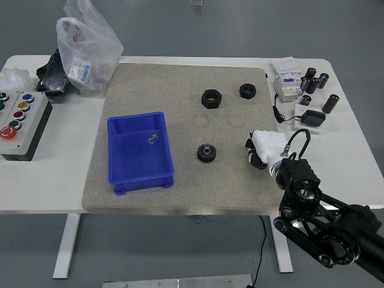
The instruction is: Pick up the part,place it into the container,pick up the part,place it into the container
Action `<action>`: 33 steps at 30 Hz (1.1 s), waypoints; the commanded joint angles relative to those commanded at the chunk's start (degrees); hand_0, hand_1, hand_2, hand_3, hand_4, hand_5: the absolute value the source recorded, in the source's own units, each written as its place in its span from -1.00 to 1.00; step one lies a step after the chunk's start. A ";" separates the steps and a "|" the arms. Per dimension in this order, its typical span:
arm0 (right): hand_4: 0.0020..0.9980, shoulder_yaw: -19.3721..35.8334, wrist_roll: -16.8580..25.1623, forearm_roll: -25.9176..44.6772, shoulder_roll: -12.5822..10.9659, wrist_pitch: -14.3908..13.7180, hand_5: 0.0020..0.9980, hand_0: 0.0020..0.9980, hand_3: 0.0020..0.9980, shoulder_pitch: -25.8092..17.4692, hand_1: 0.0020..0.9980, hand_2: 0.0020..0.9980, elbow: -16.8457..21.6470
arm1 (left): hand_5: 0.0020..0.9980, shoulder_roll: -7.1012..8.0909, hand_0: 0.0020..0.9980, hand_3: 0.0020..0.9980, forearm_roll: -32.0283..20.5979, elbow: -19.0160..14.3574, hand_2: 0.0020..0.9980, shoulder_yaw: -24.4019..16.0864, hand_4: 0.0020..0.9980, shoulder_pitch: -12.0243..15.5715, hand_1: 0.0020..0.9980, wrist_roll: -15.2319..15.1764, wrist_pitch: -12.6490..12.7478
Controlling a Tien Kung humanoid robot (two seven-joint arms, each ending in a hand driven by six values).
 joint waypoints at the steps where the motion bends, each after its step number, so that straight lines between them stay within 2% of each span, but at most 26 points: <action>1: -1.00 -0.17 0.00 0.06 0.15 -0.26 -1.00 -0.65 0.16 0.25 -0.22 -0.14 -0.19 | 0.24 0.00 0.18 0.22 -0.01 0.00 -0.06 0.02 0.00 -0.01 -0.15 0.00 0.01; 7: -1.00 -2.90 0.00 0.94 2.28 -3.13 -1.00 -0.65 0.16 3.90 -0.23 -0.14 -2.00 | 0.27 -0.02 0.18 0.22 -0.21 0.00 -0.04 0.17 -0.01 -0.04 -0.14 0.13 0.14; 10: -1.00 -5.64 0.00 2.42 3.79 -5.41 -1.00 -0.65 0.16 6.70 -0.23 -0.14 -2.23 | 0.27 0.00 0.18 0.22 -0.33 0.00 -0.04 0.26 -0.01 -0.06 -0.14 0.26 0.20; 16: -1.00 -12.23 0.00 7.14 7.88 -12.18 -1.00 -0.65 0.16 12.09 -0.22 -0.14 -1.37 | 0.29 -0.04 0.18 0.23 -0.55 0.00 -0.04 0.60 -0.01 -0.20 -0.13 0.50 0.20; 23: -1.00 -20.82 0.00 14.20 11.39 -22.13 -1.00 -0.64 0.16 16.35 -0.20 -0.11 -0.64 | 0.29 0.01 0.18 0.23 -0.88 0.00 -0.03 1.05 -0.01 -0.26 -0.13 0.81 0.13; 24: -0.56 -21.97 0.00 15.28 11.71 -23.36 -0.63 -0.20 0.42 16.78 0.39 0.40 -0.79 | 0.29 0.01 0.18 0.23 -0.97 0.00 -0.03 1.14 -0.01 -0.26 -0.13 0.85 0.12; 29: -0.56 -28.50 1.57 20.01 13.37 -29.06 -0.63 -0.20 0.42 19.11 0.39 0.40 -1.67 | 0.29 0.04 0.18 0.23 -1.12 0.00 -0.03 1.47 -0.01 -0.39 -0.13 0.99 -0.05; 30: -0.30 -29.51 1.86 20.18 13.58 -29.58 -0.58 0.29 0.81 19.44 0.70 0.69 -1.77 | 0.29 0.05 0.18 0.23 -1.17 0.00 -0.02 1.55 -0.01 -0.44 -0.13 0.99 -0.08; 33: -0.30 -31.89 2.57 20.84 14.20 -30.27 -0.58 0.29 0.81 20.39 0.70 0.69 -2.22 | 0.29 0.15 0.18 0.23 -1.20 0.00 -0.02 1.70 -0.01 -0.56 -0.13 1.01 -0.18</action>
